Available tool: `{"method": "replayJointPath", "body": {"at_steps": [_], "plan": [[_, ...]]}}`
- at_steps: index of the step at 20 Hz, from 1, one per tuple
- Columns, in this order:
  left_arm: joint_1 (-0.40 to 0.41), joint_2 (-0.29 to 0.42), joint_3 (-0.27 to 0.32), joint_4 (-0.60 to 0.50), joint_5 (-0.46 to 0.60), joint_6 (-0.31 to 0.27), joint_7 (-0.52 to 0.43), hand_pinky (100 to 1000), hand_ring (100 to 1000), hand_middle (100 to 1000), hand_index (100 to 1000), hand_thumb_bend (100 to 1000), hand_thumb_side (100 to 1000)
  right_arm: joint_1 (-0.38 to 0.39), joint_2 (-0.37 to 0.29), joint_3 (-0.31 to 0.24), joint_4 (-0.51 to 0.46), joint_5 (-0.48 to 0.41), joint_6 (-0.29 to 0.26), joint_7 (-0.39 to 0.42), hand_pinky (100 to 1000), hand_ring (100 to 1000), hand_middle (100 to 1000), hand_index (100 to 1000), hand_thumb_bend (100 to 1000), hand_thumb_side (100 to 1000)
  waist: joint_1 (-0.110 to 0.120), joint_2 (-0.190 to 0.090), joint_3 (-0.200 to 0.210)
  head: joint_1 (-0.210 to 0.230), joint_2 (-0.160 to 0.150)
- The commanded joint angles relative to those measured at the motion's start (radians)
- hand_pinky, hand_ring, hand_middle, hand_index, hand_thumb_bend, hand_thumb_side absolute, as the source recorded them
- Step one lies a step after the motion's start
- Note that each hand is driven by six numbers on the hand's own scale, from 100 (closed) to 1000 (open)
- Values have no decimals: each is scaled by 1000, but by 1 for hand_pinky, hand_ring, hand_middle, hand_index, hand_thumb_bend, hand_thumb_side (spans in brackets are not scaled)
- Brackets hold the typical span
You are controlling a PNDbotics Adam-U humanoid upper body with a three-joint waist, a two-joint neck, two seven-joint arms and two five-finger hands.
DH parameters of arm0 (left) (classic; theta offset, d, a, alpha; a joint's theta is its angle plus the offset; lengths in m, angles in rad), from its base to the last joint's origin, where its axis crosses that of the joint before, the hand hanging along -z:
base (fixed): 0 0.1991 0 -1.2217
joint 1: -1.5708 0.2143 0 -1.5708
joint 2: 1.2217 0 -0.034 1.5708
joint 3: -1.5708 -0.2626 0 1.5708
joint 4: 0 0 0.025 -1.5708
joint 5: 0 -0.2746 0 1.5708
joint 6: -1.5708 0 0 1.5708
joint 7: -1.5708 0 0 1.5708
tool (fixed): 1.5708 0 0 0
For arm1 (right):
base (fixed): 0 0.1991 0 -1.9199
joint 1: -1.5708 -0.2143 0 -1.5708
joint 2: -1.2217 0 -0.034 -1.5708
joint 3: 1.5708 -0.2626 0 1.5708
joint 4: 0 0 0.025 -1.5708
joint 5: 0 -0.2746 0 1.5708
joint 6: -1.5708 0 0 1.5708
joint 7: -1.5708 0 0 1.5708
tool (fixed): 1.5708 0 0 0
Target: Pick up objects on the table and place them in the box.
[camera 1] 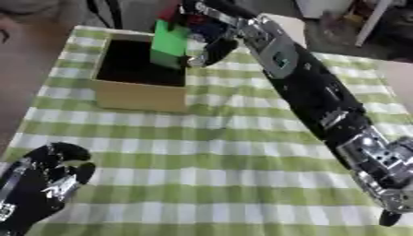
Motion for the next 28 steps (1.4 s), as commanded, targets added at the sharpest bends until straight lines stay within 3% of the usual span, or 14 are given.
{"method": "replayJointPath", "body": {"at_steps": [1,5,7,17,21,28], "plan": [[-18,-1,-6,-12,-3,-2,-10,535,710,600,637,493,271,-26,9,5,2,27,-16,9,809,688,574,805,424,167,4,-14,2,-8,-12],[-19,-2,-6,-11,-4,-2,-10,536,710,600,637,493,271,-21,24,13,4,33,-29,41,833,746,758,872,443,245,2,-16,1,-6,-10],[-19,-2,-6,-11,-4,-2,-10,536,710,600,637,493,272,-18,26,13,2,26,-29,48,835,754,795,885,443,260,1,-18,-2,-6,-10],[-10,2,1,-8,-8,-4,-3,535,710,599,637,491,273,9,2,11,-37,-9,-24,39,829,748,770,871,446,246,4,-31,-40,5,-5],[4,4,16,-5,-11,-6,12,536,710,599,637,490,272,44,-30,7,-96,-65,-6,11,819,739,752,866,414,230,14,-42,-83,28,3],[39,8,44,-2,-13,-11,40,536,710,599,637,488,271,160,-93,-13,-245,-209,74,-27,805,726,719,849,371,202,33,-68,-177,70,25]]}}
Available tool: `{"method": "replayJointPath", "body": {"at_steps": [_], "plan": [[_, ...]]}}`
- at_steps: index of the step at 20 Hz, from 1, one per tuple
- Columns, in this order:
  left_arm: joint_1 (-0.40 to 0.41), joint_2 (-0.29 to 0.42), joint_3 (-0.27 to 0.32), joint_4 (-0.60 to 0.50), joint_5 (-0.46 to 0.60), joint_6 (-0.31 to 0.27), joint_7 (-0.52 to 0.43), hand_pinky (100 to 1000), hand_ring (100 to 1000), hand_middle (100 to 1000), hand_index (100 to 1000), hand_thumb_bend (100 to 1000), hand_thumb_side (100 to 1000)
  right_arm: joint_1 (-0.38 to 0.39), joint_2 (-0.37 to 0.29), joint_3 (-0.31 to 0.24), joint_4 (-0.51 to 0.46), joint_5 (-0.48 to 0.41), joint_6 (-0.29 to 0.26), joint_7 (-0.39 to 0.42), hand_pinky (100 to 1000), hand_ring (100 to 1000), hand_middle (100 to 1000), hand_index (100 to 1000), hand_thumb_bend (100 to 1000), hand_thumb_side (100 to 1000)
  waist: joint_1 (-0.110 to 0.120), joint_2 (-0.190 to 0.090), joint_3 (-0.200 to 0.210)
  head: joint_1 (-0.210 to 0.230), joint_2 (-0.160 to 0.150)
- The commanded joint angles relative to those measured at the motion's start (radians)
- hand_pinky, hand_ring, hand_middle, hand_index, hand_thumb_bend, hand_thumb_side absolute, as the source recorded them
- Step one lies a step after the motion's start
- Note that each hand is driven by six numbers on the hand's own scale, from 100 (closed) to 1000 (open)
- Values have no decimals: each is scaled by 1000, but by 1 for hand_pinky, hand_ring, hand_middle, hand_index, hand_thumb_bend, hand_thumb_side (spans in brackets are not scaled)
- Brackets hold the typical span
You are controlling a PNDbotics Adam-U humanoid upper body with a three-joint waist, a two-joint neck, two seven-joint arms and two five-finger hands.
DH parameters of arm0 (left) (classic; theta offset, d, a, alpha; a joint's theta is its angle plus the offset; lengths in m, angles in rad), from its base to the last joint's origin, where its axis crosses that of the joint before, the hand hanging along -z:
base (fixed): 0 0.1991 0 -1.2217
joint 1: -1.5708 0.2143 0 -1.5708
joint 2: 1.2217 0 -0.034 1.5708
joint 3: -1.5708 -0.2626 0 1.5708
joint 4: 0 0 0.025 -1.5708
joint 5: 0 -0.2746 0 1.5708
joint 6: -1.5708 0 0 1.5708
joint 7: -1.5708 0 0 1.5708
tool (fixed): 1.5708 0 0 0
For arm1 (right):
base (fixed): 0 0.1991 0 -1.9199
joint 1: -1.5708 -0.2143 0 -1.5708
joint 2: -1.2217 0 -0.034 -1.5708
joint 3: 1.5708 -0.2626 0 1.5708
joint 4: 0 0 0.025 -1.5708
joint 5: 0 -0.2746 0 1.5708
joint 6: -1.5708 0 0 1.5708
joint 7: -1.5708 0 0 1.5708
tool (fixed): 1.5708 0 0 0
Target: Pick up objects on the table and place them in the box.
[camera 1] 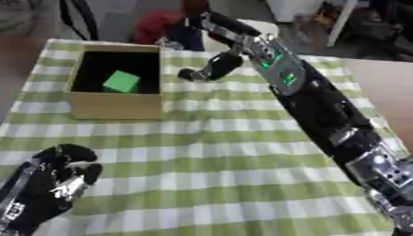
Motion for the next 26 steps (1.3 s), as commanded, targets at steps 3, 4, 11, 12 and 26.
{"method": "replayJointPath", "body": {"at_steps": [3,4,11,12,26], "plan": [[10,10,27,-10,-7,-5,24,535,711,600,638,489,271,81,-75,-41,-149,-113,65,-40,799,720,705,845,351,195,17,-28,-49,35,23],[15,11,33,-10,-8,-6,30,536,712,601,638,490,271,107,-83,-49,-177,-133,77,-50,797,718,701,843,346,192,20,-28,-63,41,28],[35,16,70,-15,-9,-9,71,536,715,603,638,493,272,268,-131,-97,-357,-212,133,-108,793,714,691,839,327,182,37,-26,-123,86,55],[39,17,74,-16,-9,-10,75,536,715,604,638,493,273,291,-135,-102,-381,-217,137,-115,793,713,691,839,328,181,39,-25,-129,93,59],[62,18,91,-19,-5,-12,96,537,725,613,647,497,277,488,-135,-131,-566,-223,160,-132,791,715,686,840,303,207,56,-13,-173,170,84]]}}
